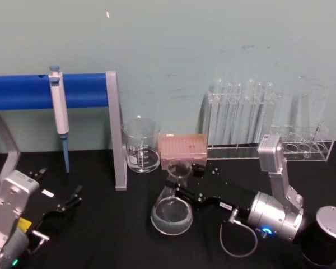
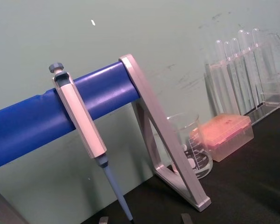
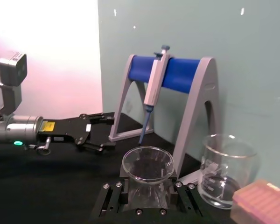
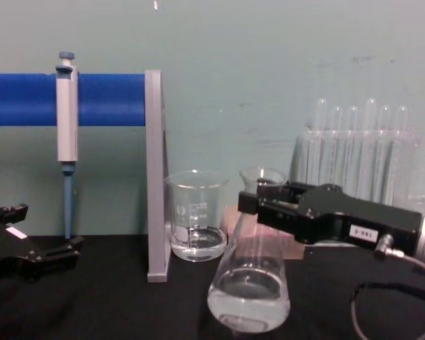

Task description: Grasp the erlenmeyer flask with one hand, shake it three times, then place it back.

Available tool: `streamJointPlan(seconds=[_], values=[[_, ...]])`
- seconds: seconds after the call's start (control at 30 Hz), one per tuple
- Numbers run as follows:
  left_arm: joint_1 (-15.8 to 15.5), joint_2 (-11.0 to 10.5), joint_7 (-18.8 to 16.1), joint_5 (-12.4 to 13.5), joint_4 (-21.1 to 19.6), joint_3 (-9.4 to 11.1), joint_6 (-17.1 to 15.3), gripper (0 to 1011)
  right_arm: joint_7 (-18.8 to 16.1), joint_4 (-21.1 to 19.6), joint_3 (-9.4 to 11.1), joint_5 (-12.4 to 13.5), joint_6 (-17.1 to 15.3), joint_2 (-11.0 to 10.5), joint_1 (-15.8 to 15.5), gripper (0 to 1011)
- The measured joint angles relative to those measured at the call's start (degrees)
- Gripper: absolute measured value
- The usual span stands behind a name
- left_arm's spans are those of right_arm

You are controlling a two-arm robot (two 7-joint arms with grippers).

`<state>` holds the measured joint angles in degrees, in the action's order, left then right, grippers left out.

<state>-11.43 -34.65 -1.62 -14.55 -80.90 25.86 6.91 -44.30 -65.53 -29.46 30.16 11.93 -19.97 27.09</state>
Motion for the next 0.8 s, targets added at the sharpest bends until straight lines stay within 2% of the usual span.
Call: streamJointPlan(seconds=[0.33, 0.8], values=[[0.0, 0.0, 0.0, 0.0, 0.0, 0.0, 0.0, 1001, 4.5, -5.1, 1.7, 0.0, -1.7, -1.3, -1.8, 450], [0.0, 0.0, 0.0, 0.0, 0.0, 0.0, 0.0, 1001, 9.6, -8.7, 3.5, -1.3, -3.1, -1.6, -3.9, 450]])
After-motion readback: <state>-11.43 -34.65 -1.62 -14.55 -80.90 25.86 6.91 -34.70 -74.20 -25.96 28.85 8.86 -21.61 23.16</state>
